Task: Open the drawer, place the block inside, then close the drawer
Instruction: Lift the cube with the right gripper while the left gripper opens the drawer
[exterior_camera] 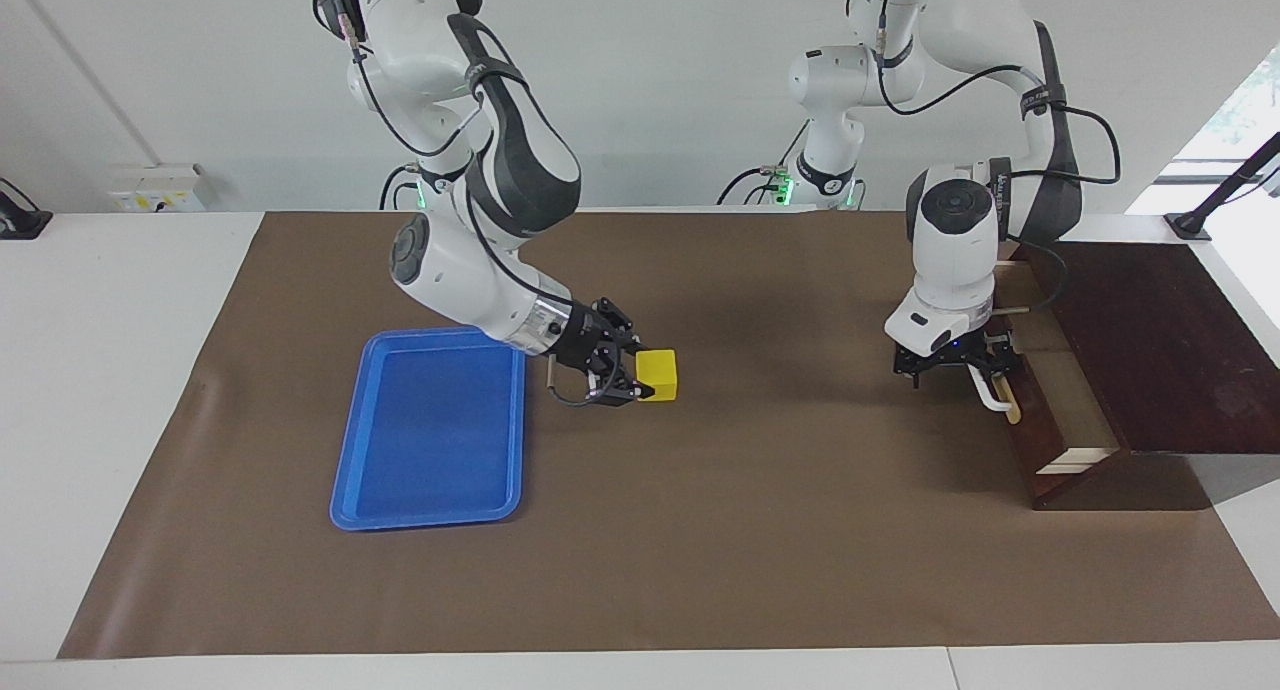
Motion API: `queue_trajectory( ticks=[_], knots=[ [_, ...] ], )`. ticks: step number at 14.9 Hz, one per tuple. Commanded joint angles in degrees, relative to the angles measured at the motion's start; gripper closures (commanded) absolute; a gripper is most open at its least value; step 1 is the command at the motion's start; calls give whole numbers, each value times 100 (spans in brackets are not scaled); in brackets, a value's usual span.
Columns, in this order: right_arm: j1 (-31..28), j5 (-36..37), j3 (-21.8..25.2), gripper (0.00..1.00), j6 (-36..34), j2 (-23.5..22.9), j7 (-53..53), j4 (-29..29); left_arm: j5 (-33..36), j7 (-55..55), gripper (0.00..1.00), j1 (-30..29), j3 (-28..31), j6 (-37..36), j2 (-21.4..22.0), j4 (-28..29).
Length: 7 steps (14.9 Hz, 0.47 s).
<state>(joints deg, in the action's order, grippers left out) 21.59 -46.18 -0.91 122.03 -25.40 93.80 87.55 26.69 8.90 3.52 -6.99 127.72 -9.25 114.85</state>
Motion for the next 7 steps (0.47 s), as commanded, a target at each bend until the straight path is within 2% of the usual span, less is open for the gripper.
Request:
queue_trajectory(
  ticks=[1,7],
  knots=[
    [379,-49,20,100,425,-141,498,-159,-278,287,0,377,48,16,-103,-121],
    [907,-67,20,100,954,-228,578,-150,-410,683,0,615,48,-63,-94,-121]
  ],
)
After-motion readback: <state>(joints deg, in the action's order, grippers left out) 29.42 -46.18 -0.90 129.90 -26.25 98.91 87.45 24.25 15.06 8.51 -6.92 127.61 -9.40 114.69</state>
